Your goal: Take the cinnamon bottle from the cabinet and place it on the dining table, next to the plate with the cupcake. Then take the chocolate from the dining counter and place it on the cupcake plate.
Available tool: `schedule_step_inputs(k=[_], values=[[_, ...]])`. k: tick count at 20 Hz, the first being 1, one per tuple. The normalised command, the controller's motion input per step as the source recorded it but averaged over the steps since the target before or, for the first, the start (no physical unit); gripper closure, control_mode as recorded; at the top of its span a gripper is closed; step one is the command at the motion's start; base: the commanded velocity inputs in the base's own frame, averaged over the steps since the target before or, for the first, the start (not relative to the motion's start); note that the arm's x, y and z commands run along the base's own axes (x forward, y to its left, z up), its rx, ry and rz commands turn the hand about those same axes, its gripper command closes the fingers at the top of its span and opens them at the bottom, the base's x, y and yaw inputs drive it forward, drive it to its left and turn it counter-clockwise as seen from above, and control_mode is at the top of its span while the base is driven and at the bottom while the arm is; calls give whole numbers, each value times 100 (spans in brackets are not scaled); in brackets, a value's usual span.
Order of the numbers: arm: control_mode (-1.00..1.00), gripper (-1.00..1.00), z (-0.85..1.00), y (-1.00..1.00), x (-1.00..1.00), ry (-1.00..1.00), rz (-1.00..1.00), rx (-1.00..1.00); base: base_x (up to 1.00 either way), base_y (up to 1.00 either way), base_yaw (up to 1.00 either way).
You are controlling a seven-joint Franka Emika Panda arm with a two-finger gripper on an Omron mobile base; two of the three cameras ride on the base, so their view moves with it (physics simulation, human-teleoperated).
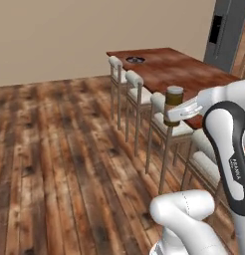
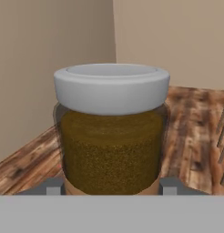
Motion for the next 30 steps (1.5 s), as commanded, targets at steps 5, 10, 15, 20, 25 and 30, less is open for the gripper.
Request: schedule_step_inputs(k=[5,10,15,20,25,30], values=[[100,100,0,0,0,0,0,0,63,59,-12],[100,100,0,0,0,0,0,0,59,65,-5],[100,100,0,0,0,0,0,0,63,58,-12],[100,100,0,0,0,0,0,0,67,52,-17],[100,100,0,0,0,0,0,0,73,41,-29],[100,100,0,0,0,0,0,0,74,40,-31]])
